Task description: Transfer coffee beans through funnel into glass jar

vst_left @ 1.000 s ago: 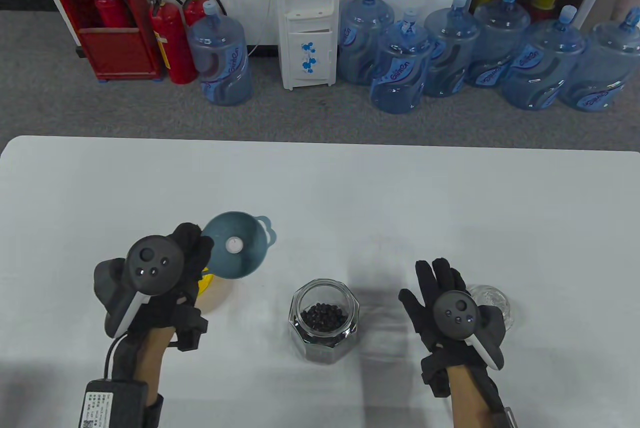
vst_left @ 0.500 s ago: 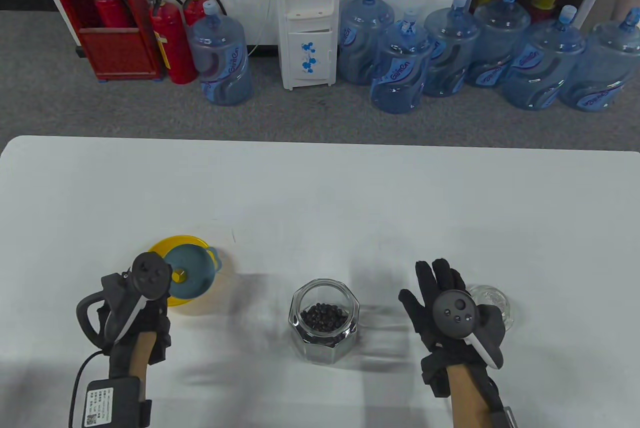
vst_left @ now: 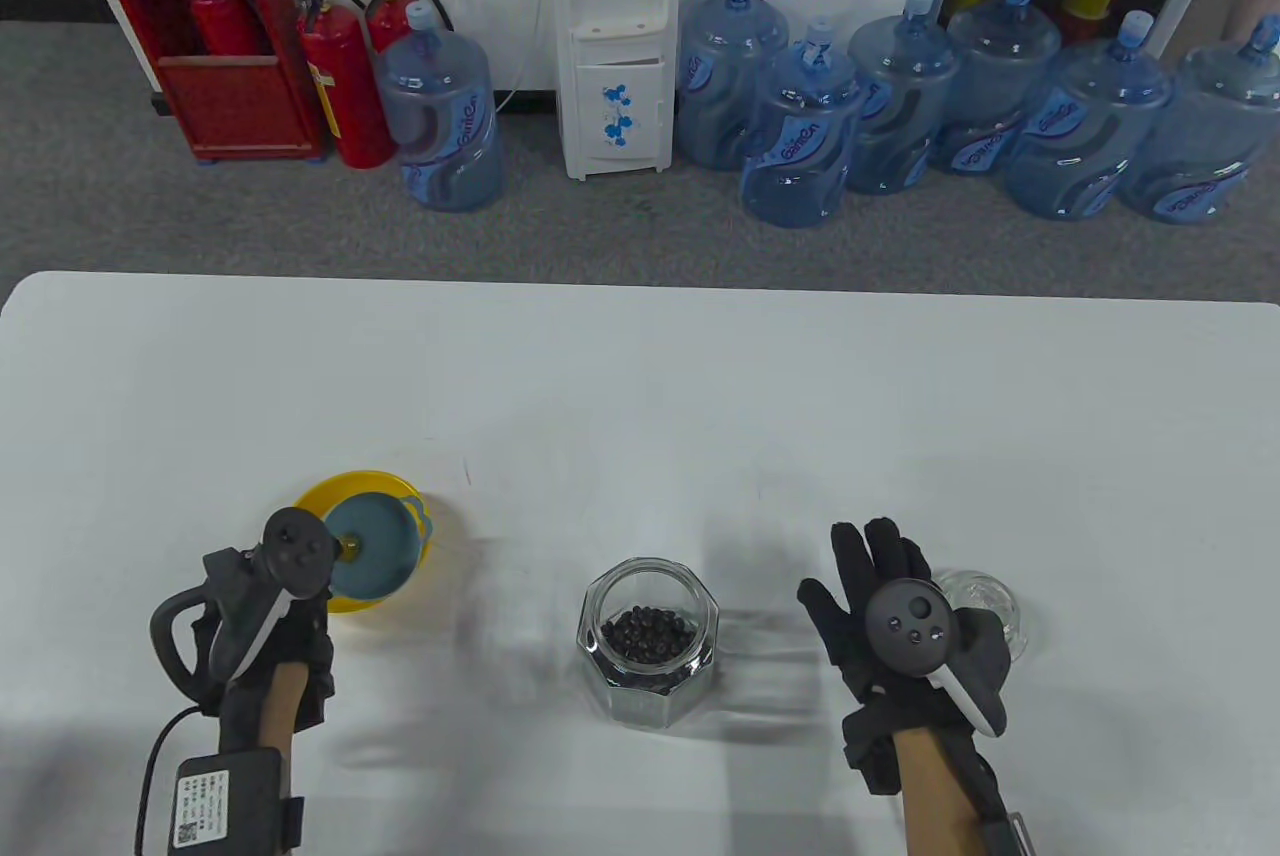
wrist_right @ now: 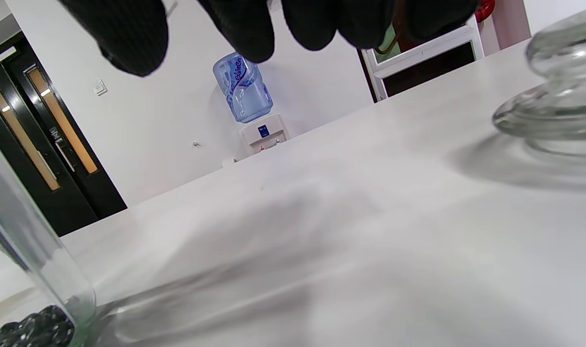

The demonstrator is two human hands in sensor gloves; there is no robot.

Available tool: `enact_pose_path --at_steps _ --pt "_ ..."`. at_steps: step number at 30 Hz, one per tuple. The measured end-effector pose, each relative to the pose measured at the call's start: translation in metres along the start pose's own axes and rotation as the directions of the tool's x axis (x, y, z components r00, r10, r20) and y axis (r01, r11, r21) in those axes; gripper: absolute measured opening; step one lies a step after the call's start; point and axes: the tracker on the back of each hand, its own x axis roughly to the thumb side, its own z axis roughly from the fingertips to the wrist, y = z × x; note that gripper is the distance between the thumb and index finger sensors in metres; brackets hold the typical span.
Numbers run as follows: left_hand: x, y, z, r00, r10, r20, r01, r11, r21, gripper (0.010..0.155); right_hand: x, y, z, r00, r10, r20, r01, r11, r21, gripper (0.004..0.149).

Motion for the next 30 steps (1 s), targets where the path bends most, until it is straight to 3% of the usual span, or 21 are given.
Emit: enact_pose_path --at_steps 6,18,24,28,30 --pt "0.001 -0.003 0.001 1.000 -0.016 -0.024 0.016 1.000 -0.025 0.042 0.000 0.000 0.000 1.000 0.000 0.000 0.000 1.000 0.000 0.072" --pt "0.014 -0.013 0.000 0.978 -0.201 -0.055 0.192 0.972 -0.136 0.052 0.001 0.000 0.000 1.000 -0.002 0.005 0.002 1.000 0.002 0.072" --pt "0.020 -0.001 0.007 0.977 -0.193 -0.085 0.182 0.975 -0.124 0.064 0.000 0.000 0.000 1.000 -0.005 0.005 0.005 1.000 0.001 0.072" --pt "0.033 0.015 0.018 0.991 -0.117 -0.064 0.116 0.993 -0.022 0.065 0.001 0.001 0.000 1.000 -0.004 0.007 0.004 1.000 0.001 0.073" --pt "0.043 0.022 0.024 0.996 -0.081 -0.030 0.080 0.997 -0.020 0.066 0.001 0.000 0.000 1.000 -0.005 0.010 0.005 1.000 0.000 0.072"
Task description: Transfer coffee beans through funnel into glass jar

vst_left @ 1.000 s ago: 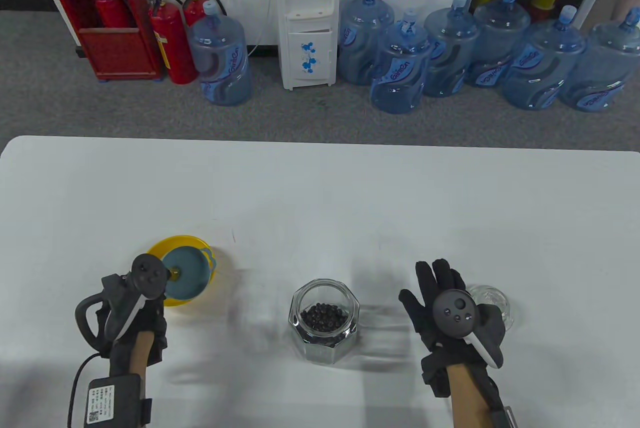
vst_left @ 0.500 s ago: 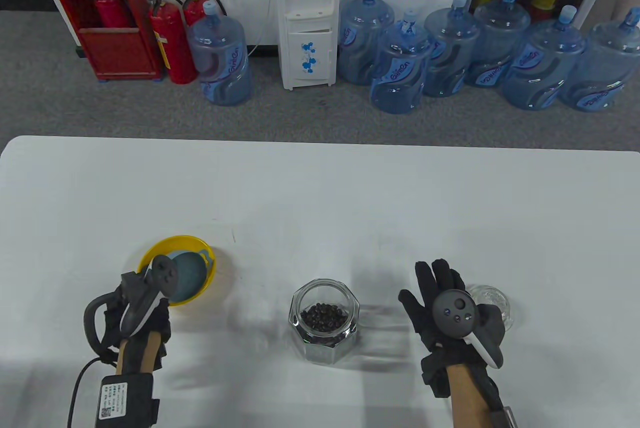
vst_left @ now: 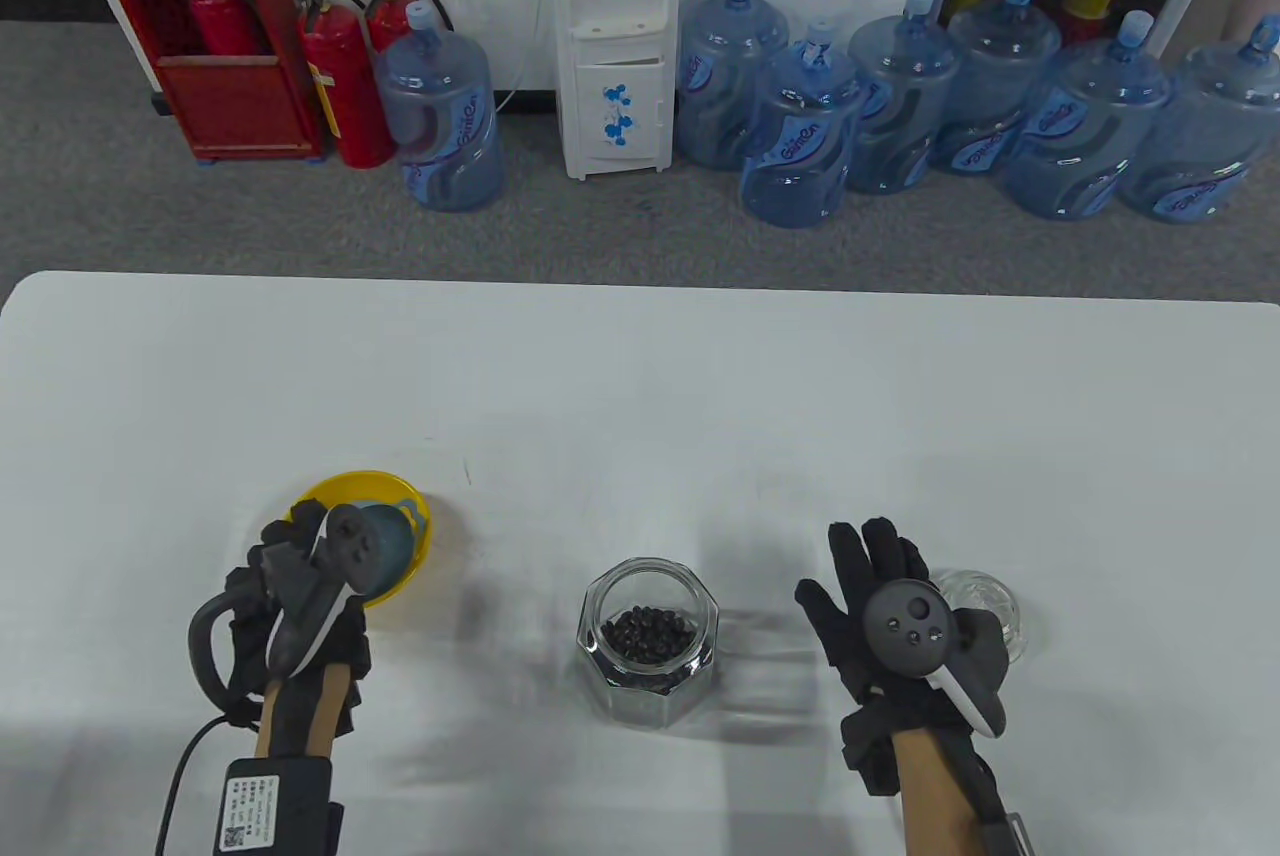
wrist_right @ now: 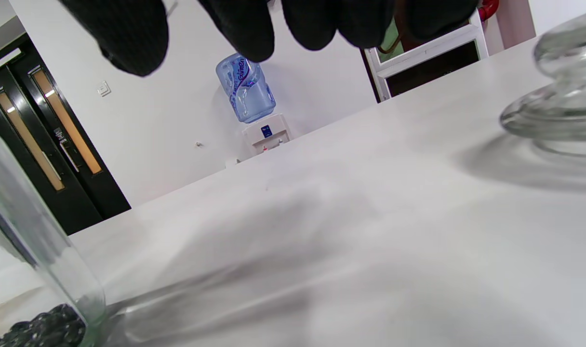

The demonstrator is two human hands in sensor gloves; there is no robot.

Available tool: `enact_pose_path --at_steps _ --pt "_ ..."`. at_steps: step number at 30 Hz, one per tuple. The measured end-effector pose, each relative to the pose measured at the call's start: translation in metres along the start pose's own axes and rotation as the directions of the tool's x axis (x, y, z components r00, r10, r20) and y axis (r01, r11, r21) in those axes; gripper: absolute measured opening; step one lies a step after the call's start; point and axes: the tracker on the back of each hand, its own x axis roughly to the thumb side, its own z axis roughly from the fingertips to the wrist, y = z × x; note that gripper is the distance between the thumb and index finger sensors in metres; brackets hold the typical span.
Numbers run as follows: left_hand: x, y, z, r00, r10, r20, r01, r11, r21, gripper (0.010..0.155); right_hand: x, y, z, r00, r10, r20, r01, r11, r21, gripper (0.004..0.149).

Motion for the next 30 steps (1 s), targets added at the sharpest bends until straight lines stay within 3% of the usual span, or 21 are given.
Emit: enact_pose_path --at_steps 6,11,18,23,26,30 --pt "0.029 0.013 0.019 0.984 0.126 0.124 -0.133 0.990 0.053 0.069 -0.001 -0.001 0.001 1.000 -0.013 0.005 0.013 1.000 -0.025 0.072" --pt "0.045 -0.001 0.025 0.905 0.288 0.314 -0.268 0.958 -0.104 0.076 -0.001 -0.001 0.001 1.000 -0.018 0.008 0.018 1.000 -0.025 0.072" --pt "0.046 -0.043 0.030 0.880 0.309 0.361 -0.290 0.951 -0.108 0.078 0.000 0.000 0.002 1.000 -0.008 0.015 0.009 0.999 -0.036 0.072" --pt "0.040 -0.048 0.025 0.883 0.314 0.348 -0.308 0.948 -0.074 0.077 -0.003 -0.003 0.003 1.000 0.024 -0.003 -0.025 0.996 -0.086 0.072" --pt "0.040 -0.051 0.022 0.885 0.304 0.352 -0.283 0.953 -0.110 0.077 -0.013 -0.008 0.005 0.992 0.092 -0.087 -0.103 0.986 -0.134 0.071" --pt "0.045 -0.052 0.021 0.891 0.294 0.346 -0.248 0.953 -0.171 0.077 -0.041 -0.017 0.005 0.940 0.152 -0.306 -0.221 0.954 -0.205 0.072"
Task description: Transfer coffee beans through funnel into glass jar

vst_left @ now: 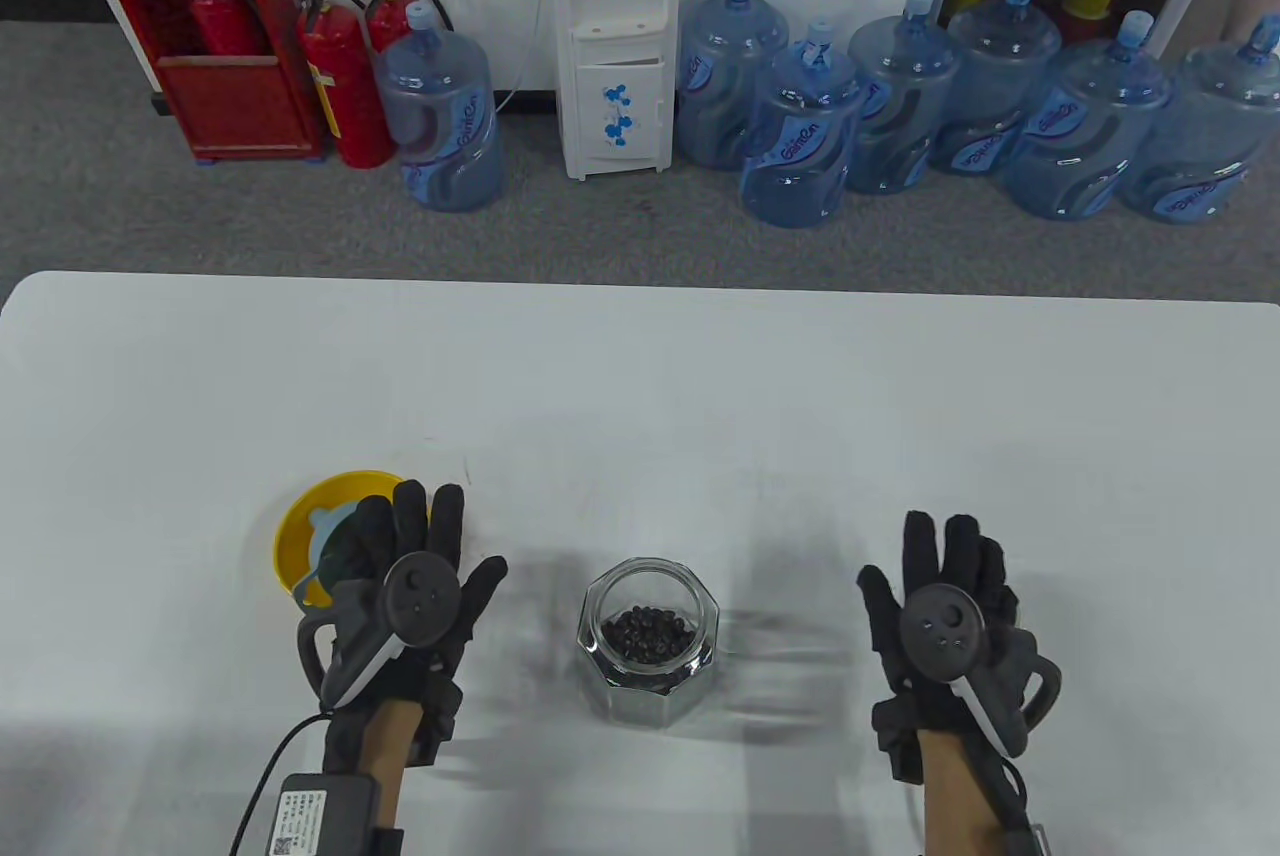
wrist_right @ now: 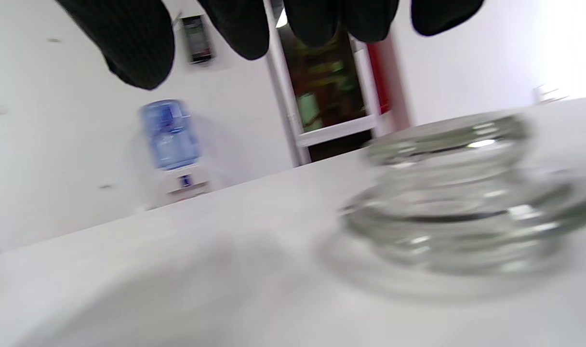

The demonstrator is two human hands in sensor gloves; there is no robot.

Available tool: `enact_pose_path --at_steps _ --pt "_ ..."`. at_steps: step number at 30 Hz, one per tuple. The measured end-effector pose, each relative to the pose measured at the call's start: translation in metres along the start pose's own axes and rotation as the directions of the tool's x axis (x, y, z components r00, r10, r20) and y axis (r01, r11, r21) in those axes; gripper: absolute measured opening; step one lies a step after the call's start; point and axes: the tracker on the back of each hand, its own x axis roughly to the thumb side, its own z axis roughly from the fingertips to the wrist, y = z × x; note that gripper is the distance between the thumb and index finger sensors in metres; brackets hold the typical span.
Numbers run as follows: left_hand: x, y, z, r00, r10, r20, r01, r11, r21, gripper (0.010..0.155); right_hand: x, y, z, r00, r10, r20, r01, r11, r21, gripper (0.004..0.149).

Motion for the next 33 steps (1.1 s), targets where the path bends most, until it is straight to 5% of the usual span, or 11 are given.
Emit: enact_pose_path --at_steps 11,23,33 --pt "0.006 0.002 0.002 1.000 0.000 0.024 0.000 1.000 0.005 0.076 -0.032 0.030 -0.015 0.959 0.199 -0.201 -0.142 0.953 0.267 0.076" --pt "-0.002 -0.005 -0.003 1.000 -0.002 0.002 0.002 1.000 -0.031 0.076 -0.036 0.027 -0.017 0.975 0.148 -0.167 -0.127 0.983 0.130 0.076" --pt "0.000 -0.001 -0.002 1.000 -0.015 0.006 0.015 1.000 -0.011 0.075 -0.004 -0.027 -0.007 0.999 -0.052 -0.005 0.052 0.997 0.050 0.075"
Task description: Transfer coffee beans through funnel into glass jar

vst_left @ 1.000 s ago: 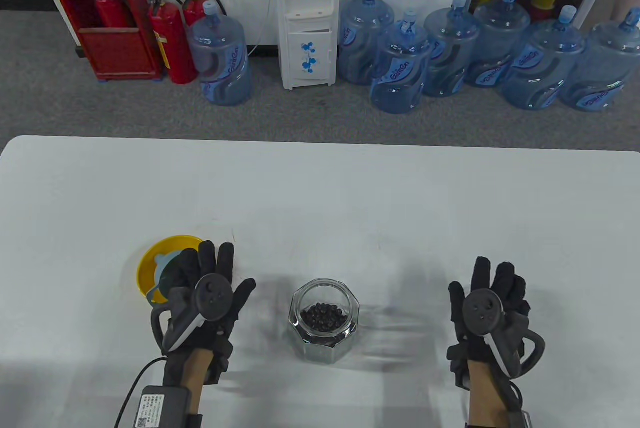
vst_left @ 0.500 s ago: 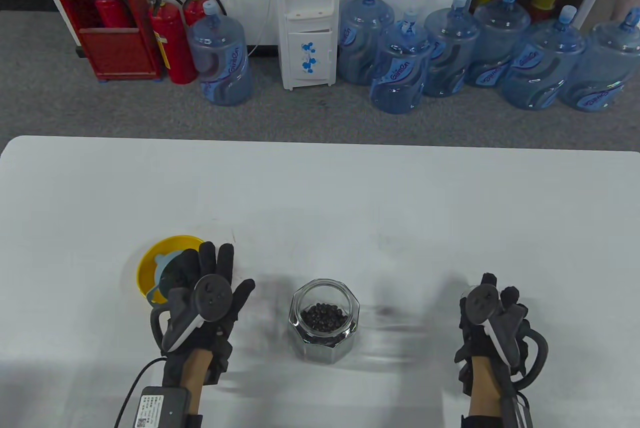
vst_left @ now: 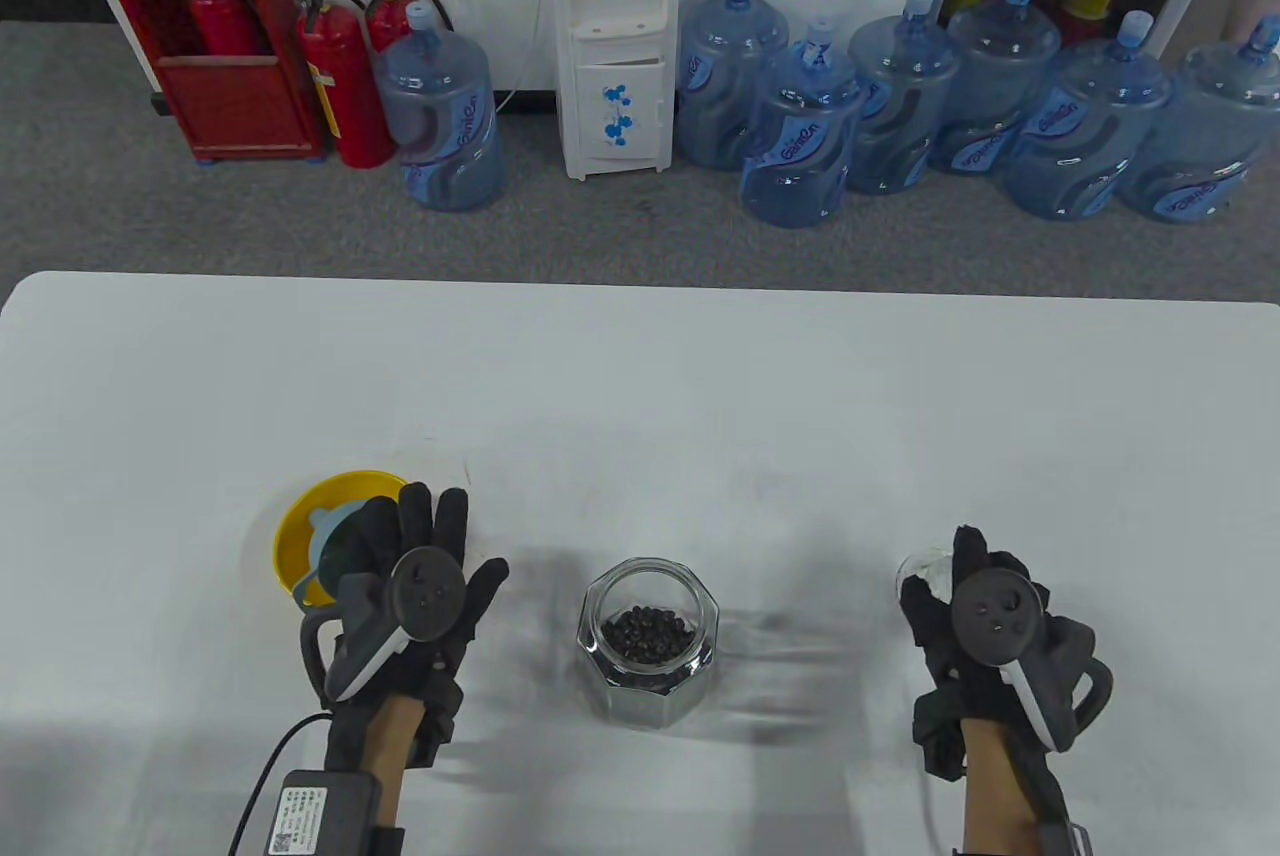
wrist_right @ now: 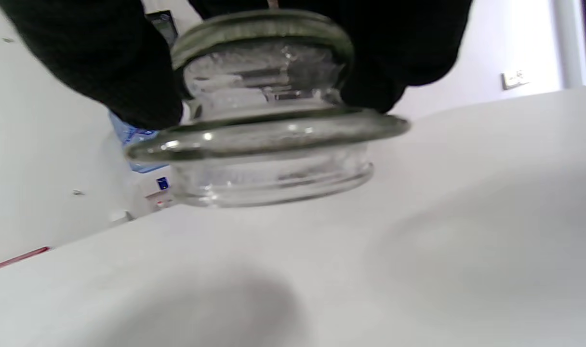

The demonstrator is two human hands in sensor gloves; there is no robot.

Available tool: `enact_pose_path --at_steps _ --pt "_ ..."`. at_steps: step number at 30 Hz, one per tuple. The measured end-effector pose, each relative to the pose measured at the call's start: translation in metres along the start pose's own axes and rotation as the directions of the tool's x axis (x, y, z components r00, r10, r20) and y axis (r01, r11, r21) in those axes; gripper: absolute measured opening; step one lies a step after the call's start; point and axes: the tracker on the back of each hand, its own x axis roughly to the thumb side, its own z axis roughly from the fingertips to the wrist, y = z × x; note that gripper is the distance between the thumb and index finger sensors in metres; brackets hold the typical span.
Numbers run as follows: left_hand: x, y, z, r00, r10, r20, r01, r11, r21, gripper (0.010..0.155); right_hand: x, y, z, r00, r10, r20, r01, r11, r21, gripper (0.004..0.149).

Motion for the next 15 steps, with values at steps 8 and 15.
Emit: enact_pose_path --at_steps 8,15 --pt "0.005 -0.005 0.000 1.000 -0.013 0.007 0.014 1.000 -0.025 0.074 0.078 -0.044 0.017 0.961 -0.018 0.275 0.010 1.000 0.028 0.066" --pt "0.006 -0.005 0.001 1.000 -0.018 0.016 0.018 1.000 -0.020 0.073 0.153 -0.056 0.040 0.869 0.056 0.491 -0.069 0.998 0.007 0.063"
